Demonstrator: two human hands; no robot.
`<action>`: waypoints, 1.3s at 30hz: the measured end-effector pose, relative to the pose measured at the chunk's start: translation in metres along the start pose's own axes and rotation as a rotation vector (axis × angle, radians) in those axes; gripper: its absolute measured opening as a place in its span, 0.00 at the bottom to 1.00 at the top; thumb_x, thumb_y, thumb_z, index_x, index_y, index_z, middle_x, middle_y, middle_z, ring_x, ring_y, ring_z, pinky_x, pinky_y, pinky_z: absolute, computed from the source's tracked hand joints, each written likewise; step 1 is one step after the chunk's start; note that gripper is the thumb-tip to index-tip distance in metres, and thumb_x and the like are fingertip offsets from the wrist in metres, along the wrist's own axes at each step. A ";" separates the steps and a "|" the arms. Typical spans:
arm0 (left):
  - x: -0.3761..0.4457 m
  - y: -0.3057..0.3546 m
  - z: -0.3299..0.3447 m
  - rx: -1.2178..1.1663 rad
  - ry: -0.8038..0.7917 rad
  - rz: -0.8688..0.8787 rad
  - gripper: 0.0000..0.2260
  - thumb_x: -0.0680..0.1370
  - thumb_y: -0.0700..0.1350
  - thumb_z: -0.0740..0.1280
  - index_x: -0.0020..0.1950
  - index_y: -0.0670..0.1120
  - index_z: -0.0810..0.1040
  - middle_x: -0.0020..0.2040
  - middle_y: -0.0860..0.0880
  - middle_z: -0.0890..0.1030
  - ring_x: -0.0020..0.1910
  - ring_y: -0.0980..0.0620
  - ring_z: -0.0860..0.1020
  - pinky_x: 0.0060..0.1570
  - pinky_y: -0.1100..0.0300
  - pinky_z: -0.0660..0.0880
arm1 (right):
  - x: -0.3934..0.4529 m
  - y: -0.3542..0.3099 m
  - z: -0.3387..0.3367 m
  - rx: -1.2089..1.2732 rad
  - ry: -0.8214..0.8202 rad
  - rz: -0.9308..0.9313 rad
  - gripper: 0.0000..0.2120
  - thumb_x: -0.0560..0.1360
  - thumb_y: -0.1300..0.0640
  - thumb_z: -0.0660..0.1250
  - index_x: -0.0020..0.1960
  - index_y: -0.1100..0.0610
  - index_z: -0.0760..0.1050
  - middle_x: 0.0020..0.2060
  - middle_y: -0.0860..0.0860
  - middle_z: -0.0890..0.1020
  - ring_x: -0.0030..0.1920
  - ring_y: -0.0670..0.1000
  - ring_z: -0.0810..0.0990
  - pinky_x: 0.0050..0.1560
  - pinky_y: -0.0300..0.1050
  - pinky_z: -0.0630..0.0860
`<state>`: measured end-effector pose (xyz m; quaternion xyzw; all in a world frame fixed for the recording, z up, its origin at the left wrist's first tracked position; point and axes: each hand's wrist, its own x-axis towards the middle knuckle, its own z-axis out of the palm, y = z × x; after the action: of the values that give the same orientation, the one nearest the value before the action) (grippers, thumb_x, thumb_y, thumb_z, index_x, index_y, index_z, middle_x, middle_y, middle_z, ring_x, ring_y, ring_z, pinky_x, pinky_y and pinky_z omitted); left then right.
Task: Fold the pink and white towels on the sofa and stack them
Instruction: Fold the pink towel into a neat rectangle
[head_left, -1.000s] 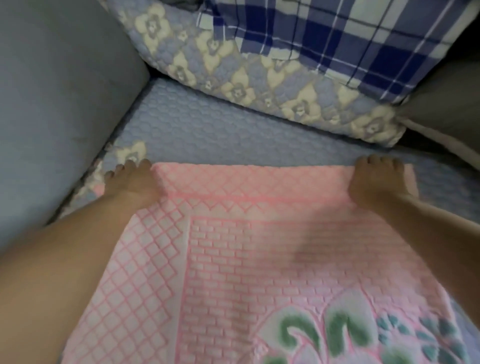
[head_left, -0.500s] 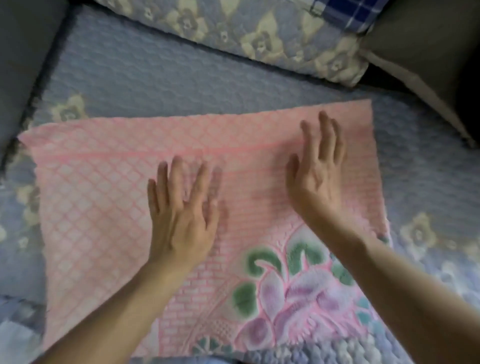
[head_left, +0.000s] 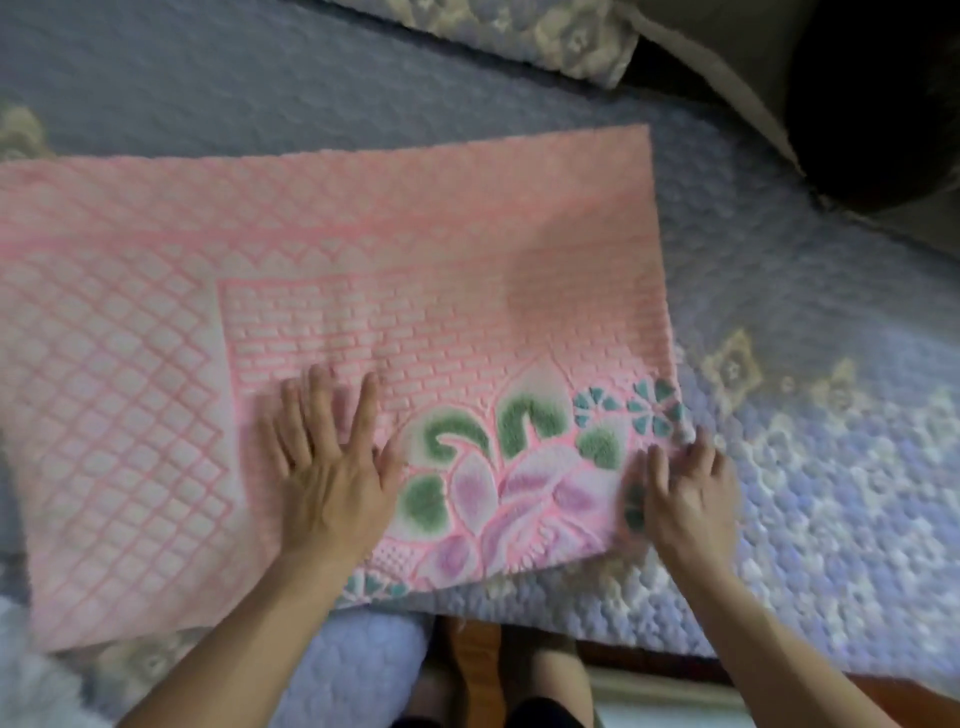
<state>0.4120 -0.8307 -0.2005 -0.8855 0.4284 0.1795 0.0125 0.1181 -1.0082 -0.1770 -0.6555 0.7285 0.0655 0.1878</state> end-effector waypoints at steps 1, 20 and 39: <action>-0.019 0.004 0.004 -0.021 0.004 0.033 0.31 0.79 0.61 0.54 0.81 0.52 0.58 0.81 0.37 0.52 0.79 0.32 0.51 0.75 0.32 0.47 | -0.012 0.006 0.004 -0.033 -0.008 -0.015 0.25 0.81 0.41 0.56 0.69 0.59 0.65 0.57 0.61 0.74 0.58 0.62 0.71 0.57 0.57 0.70; -0.058 -0.171 0.002 -0.482 -0.099 -1.095 0.33 0.80 0.66 0.50 0.81 0.50 0.53 0.77 0.36 0.62 0.73 0.33 0.63 0.71 0.39 0.60 | -0.049 -0.173 0.030 -0.011 -0.030 -0.751 0.30 0.79 0.57 0.63 0.79 0.59 0.58 0.75 0.63 0.63 0.75 0.65 0.59 0.75 0.63 0.59; -0.108 -0.227 0.016 -0.792 0.044 -0.904 0.35 0.73 0.75 0.48 0.58 0.50 0.78 0.53 0.44 0.83 0.55 0.39 0.80 0.54 0.48 0.74 | -0.025 -0.373 0.102 -0.287 0.027 -0.964 0.32 0.82 0.40 0.47 0.82 0.52 0.46 0.81 0.58 0.45 0.80 0.62 0.41 0.77 0.66 0.40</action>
<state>0.5190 -0.6028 -0.2098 -0.9206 -0.0898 0.2843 -0.2521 0.5046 -0.9989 -0.2057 -0.9374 0.3290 0.0624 0.0950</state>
